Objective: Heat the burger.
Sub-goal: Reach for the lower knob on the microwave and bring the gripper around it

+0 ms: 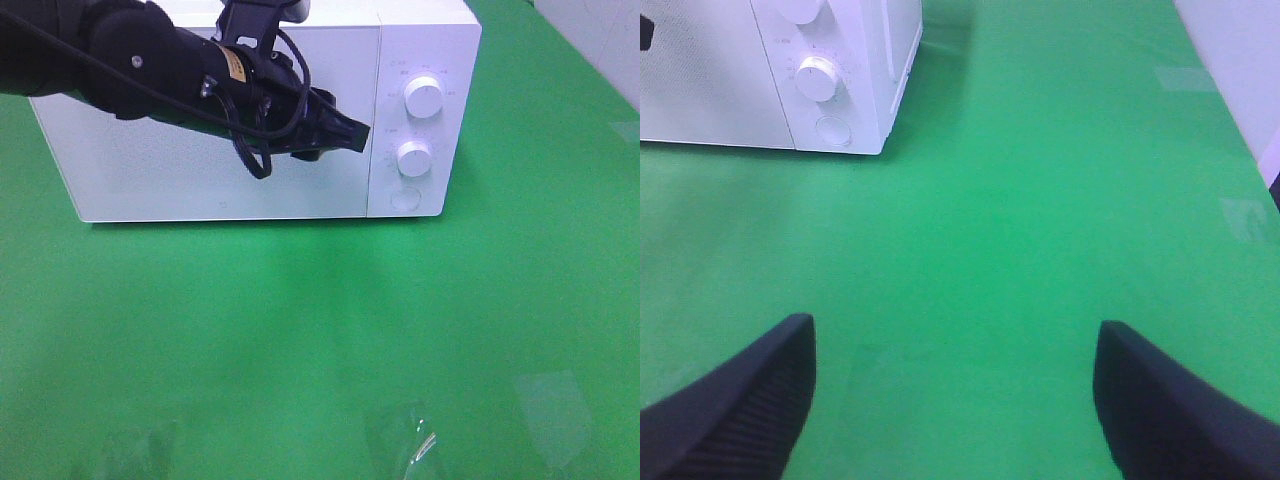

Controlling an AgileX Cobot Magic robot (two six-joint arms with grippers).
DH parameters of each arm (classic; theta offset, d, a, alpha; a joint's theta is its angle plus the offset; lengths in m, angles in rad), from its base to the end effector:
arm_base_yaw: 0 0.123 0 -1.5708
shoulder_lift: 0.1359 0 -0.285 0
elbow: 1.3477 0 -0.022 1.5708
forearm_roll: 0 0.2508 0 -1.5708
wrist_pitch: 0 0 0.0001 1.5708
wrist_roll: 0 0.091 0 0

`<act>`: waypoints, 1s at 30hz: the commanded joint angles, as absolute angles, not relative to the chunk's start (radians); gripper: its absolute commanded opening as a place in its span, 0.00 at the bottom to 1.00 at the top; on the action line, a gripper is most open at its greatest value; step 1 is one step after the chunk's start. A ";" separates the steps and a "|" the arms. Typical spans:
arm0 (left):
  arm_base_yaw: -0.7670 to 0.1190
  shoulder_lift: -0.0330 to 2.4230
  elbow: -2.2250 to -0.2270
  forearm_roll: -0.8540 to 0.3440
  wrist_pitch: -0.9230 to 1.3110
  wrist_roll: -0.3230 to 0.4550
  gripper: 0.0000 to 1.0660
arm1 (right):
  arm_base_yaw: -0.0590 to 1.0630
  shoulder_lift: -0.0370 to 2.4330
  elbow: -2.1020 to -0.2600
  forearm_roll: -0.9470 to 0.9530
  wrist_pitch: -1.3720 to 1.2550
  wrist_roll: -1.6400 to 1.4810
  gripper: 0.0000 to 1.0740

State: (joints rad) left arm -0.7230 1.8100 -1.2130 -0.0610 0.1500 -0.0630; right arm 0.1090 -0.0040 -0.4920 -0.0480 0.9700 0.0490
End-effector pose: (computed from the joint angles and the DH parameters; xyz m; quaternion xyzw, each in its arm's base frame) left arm 0.3038 -0.2692 0.2292 0.2671 0.8573 -0.1844 0.3995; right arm -0.0007 -0.0037 0.2826 -0.0251 0.8292 0.0201 0.5580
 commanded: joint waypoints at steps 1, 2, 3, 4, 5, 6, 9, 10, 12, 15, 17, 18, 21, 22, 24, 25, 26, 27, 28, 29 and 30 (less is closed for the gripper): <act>-0.729 1.769 -1.222 -0.085 0.302 -0.074 0.93 | 0.104 -0.031 -0.490 -0.046 0.960 0.040 0.68; -0.729 1.769 -1.222 -0.085 0.302 -0.074 0.93 | 0.104 -0.031 -0.490 -0.046 0.960 0.040 0.68; -0.729 1.753 -1.222 -0.087 0.383 -0.075 0.95 | 0.104 -0.031 -0.490 -0.046 0.960 0.040 0.68; -0.729 1.741 -1.222 -0.087 0.462 -0.075 0.94 | 0.104 -0.031 -0.490 -0.046 0.960 0.040 0.68; -0.729 1.741 -1.222 -0.087 0.462 -0.075 0.94 | 0.104 -0.031 -0.490 -0.046 0.960 0.040 0.68; -0.729 1.729 -1.224 -0.088 0.546 -0.075 0.94 | 0.104 -0.031 -0.490 -0.046 0.960 0.040 0.68; -0.729 1.715 -1.225 -0.090 0.660 -0.075 0.94 | 0.104 -0.031 -0.490 -0.046 0.960 0.040 0.68; -0.729 1.715 -1.225 -0.090 0.660 -0.075 0.94 | 0.104 -0.031 -0.490 -0.046 0.960 0.040 0.68; -0.729 1.707 -1.225 -0.090 0.742 -0.075 0.94 | 0.104 -0.031 -0.490 -0.046 0.960 0.040 0.68; -0.729 1.690 -1.225 -0.090 0.871 -0.075 0.94 | 0.104 -0.031 -0.490 -0.046 0.960 0.040 0.68; -0.729 1.678 -1.225 -0.086 0.945 -0.073 0.94 | 0.104 -0.031 -0.490 -0.046 0.960 0.040 0.68; -0.724 1.666 -1.225 -0.073 1.015 -0.074 0.94 | 0.104 -0.031 -0.490 -0.046 0.960 0.040 0.68; -0.680 1.653 -1.225 -0.071 1.100 -0.075 0.94 | 0.104 -0.031 -0.490 -0.046 0.960 0.040 0.68; -0.680 1.653 -1.225 -0.071 1.100 -0.075 0.94 | 0.104 -0.031 -0.490 -0.046 0.960 0.040 0.68; -0.634 1.640 -1.225 -0.077 1.137 -0.073 0.94 | 0.104 -0.031 -0.490 -0.046 0.960 0.040 0.68; -0.590 1.617 -1.225 -0.082 1.152 -0.068 0.94 | 0.104 -0.031 -0.490 -0.046 0.960 0.040 0.68; -0.590 1.617 -1.225 -0.082 1.152 -0.068 0.94 | 0.104 -0.031 -0.490 -0.046 0.960 0.040 0.68; -0.570 1.605 -1.225 -0.081 1.157 -0.063 0.94 | 0.104 -0.031 -0.490 -0.046 0.960 0.040 0.68; -0.516 1.575 -1.225 -0.081 1.164 -0.062 0.94 | 0.104 -0.031 -0.490 -0.046 0.960 0.040 0.68; -0.516 1.575 -1.225 -0.081 1.164 -0.062 0.94 | 0.104 -0.031 -0.490 -0.046 0.960 0.040 0.68; -0.464 1.539 -1.225 -0.081 1.171 -0.052 0.94 | 0.104 -0.031 -0.490 -0.046 0.960 0.040 0.68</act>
State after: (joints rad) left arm -0.5250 1.5890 -1.2210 -0.0800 1.1450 -0.0620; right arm 0.1090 -0.0040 -0.4920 -0.0480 0.9700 0.0490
